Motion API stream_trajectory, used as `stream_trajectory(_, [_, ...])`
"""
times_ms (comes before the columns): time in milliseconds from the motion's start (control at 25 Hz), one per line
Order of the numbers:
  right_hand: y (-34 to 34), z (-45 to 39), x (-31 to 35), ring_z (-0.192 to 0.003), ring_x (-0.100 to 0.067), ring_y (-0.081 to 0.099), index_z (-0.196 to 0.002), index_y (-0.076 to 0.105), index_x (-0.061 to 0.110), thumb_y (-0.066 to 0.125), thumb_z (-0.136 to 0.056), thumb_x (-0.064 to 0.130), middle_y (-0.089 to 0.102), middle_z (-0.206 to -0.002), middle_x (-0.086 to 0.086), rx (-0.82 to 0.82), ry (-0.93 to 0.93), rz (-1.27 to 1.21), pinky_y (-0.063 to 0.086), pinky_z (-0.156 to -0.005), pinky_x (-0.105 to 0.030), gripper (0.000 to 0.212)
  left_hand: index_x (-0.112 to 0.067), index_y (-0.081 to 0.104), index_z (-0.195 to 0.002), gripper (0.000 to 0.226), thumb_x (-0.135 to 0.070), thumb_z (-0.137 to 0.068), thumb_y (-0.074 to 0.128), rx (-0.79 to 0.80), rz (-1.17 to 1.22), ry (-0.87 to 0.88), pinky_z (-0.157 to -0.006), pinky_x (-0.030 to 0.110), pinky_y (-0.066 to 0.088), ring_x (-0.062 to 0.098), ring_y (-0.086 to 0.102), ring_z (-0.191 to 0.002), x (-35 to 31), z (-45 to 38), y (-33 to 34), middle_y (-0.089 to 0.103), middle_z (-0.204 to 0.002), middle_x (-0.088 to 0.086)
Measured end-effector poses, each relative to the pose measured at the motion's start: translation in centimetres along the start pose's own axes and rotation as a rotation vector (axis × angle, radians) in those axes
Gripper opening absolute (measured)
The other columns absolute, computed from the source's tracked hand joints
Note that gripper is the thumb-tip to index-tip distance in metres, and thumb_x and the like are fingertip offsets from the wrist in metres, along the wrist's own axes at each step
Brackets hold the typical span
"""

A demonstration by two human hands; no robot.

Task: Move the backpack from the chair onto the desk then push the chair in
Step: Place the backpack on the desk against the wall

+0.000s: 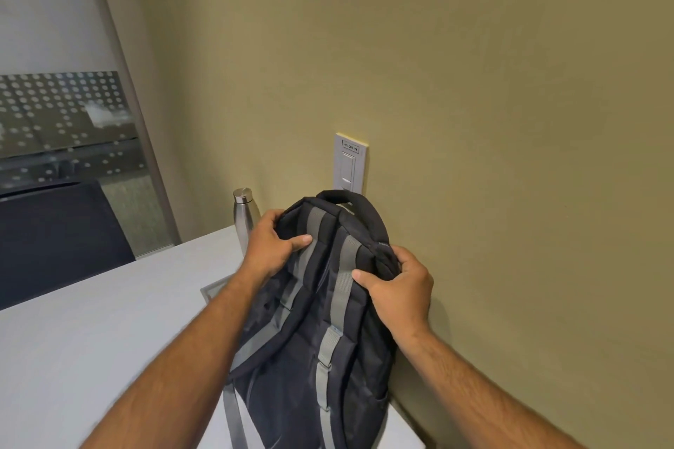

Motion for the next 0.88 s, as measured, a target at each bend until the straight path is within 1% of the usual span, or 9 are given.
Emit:
stream_trajectory(40, [-0.2, -0.1, -0.2, -0.085, 0.011, 0.066, -0.097, 0.068, 0.04, 0.096, -0.061, 0.018, 0.071, -0.087, 0.029, 0.002, 0.004, 0.016, 0.055, -0.076, -0.014, 0.051, -0.017, 0.051, -0.138, 0.067, -0.019, -0.082, 0.086, 0.003, -0.007, 0.003, -0.1, 0.035, 0.046, 0.018, 0.054, -0.116, -0.2, 0.2, 0.1, 0.058, -0.133, 0.0])
stream_trajectory(120, [-0.4, -0.3, -0.1, -0.09, 0.014, 0.062, -0.115, 0.063, 0.037, 0.095, -0.061, 0.028, 0.065, -0.098, 0.032, 0.033, -0.017, 0.071, 0.051, -0.081, -0.011, 0.064, -0.016, 0.048, -0.144, 0.07, -0.018, -0.084, 0.085, 0.0, -0.046, 0.018, -0.106, 0.039, 0.044, 0.022, 0.053, -0.126, -0.7, 0.4, 0.0, 0.057, -0.143, 0.005])
stream_trajectory(240, [-0.8, -0.3, 0.6, -0.097, 0.009, 0.059, -0.129, 0.049, 0.044, 0.09, -0.061, 0.046, 0.057, -0.108, 0.038, 0.073, -0.09, 0.174, 0.044, -0.084, -0.01, 0.08, -0.015, 0.042, -0.15, 0.075, -0.021, -0.087, 0.082, -0.033, -0.196, 0.081, -0.114, 0.044, 0.04, 0.029, 0.048, -0.138, -1.6, 1.7, -0.4, 0.051, -0.152, 0.009])
stream_trajectory(360, [-1.3, 0.0, 0.7, -0.114, -0.009, 0.059, -0.139, 0.04, 0.037, 0.078, -0.065, 0.066, 0.062, -0.13, 0.015, 0.125, -0.159, 0.307, 0.051, -0.096, -0.027, 0.089, -0.018, 0.043, -0.149, 0.071, -0.024, -0.088, 0.08, -0.073, -0.366, 0.164, -0.115, 0.048, 0.04, 0.029, 0.049, -0.138, -1.9, 4.0, -0.9, 0.052, -0.152, 0.008])
stream_trajectory(440, [-1.9, 0.4, 1.0, -0.121, -0.016, 0.058, -0.142, 0.039, 0.032, 0.071, -0.07, 0.071, 0.061, -0.137, 0.007, 0.148, -0.225, 0.412, 0.052, -0.1, -0.034, 0.088, -0.02, 0.043, -0.149, 0.069, -0.033, -0.09, 0.077, -0.066, -0.526, 0.197, -0.115, 0.051, 0.041, 0.029, 0.05, -0.138, -1.9, 6.1, -0.9, 0.053, -0.151, 0.007])
stream_trajectory(560, [-3.2, 1.5, 1.8, -0.123, -0.02, 0.057, -0.142, 0.043, 0.026, 0.067, -0.077, 0.07, 0.061, -0.137, 0.003, 0.162, -0.366, 0.514, 0.051, -0.099, -0.036, 0.082, -0.018, 0.044, -0.149, 0.067, -0.04, -0.093, 0.072, -0.063, -0.671, 0.236, -0.117, 0.05, 0.041, 0.029, 0.05, -0.138, -2.3, 9.8, -1.0, 0.054, -0.151, 0.008])
stream_trajectory(640, [-4.5, 2.7, 2.1, -0.127, -0.022, 0.054, -0.142, 0.044, 0.021, 0.064, -0.079, 0.071, 0.06, -0.139, -0.001, 0.17, -0.457, 0.556, 0.049, -0.103, -0.038, 0.083, -0.016, 0.043, -0.15, 0.066, -0.041, -0.095, 0.069, -0.059, -0.743, 0.265, -0.12, 0.05, 0.039, 0.029, 0.048, -0.139, -2.6, 12.8, -0.7, 0.052, -0.153, 0.009])
stream_trajectory(760, [-6.3, 5.0, 1.9, -0.143, -0.029, 0.041, -0.15, 0.037, 0.014, 0.054, -0.084, 0.075, 0.047, -0.154, -0.011, 0.228, -0.522, 0.638, 0.037, -0.119, -0.047, 0.092, -0.015, 0.039, -0.153, 0.069, -0.049, -0.097, 0.061, -0.081, -0.814, 0.291, -0.121, 0.05, 0.033, 0.028, 0.043, -0.143, -3.2, 17.6, -0.2, 0.046, -0.157, 0.009])
stream_trajectory(880, [-8.7, 7.9, 1.3, -0.155, -0.03, 0.018, -0.158, 0.02, 0.016, 0.039, -0.085, 0.082, 0.026, -0.167, -0.012, 0.304, -0.521, 0.715, 0.017, -0.126, -0.051, 0.1, -0.018, 0.031, -0.157, 0.078, -0.062, -0.096, 0.052, -0.101, -0.875, 0.255, -0.123, 0.053, 0.027, 0.028, 0.034, -0.149, -3.4, 22.7, 0.7, 0.036, -0.164, 0.007])
Point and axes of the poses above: each hand's wrist, its own z-axis away from the middle knuckle, its own y-axis out of the palm, x = y × z, the point moved 4 cm from there along -z, towards the middle knuckle
